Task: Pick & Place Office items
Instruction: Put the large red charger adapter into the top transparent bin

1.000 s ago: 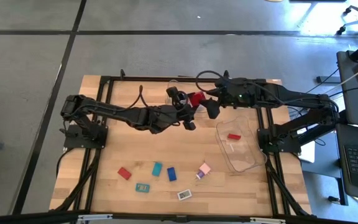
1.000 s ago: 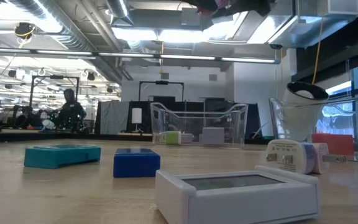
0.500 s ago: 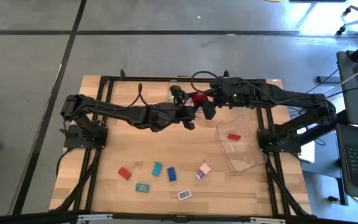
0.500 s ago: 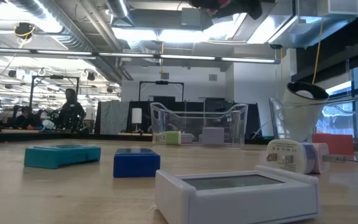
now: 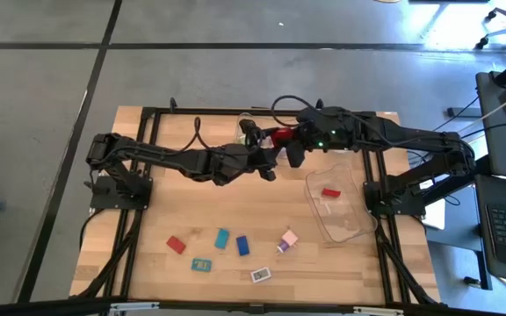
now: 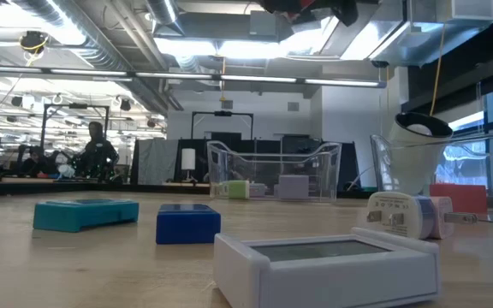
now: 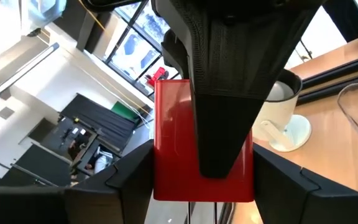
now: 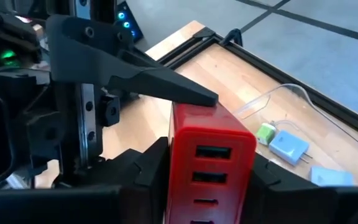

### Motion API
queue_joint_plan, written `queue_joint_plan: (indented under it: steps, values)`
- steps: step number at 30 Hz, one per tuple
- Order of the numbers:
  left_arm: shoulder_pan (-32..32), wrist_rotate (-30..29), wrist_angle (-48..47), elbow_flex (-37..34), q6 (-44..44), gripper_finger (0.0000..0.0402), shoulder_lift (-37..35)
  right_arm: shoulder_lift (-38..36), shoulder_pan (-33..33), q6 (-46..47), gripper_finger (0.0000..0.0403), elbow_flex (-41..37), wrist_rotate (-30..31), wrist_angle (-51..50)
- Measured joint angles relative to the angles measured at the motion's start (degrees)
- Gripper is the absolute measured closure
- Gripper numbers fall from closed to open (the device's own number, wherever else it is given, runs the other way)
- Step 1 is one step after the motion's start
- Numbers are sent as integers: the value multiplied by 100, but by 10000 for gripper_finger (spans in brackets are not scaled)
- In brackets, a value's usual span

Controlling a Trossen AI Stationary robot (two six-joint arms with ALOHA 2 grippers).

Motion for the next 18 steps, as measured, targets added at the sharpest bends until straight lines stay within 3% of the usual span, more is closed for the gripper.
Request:
queue_joint_plan:
  steps: [9,18]
  values:
    - [-13,-178,168,7,-882,125,-13,-1,-304,-181,280,-11,-255,-112]
    - [4,-1577,-73,7,-2188,103,-13,-4,-1023,-488,280,-11,-296,-727]
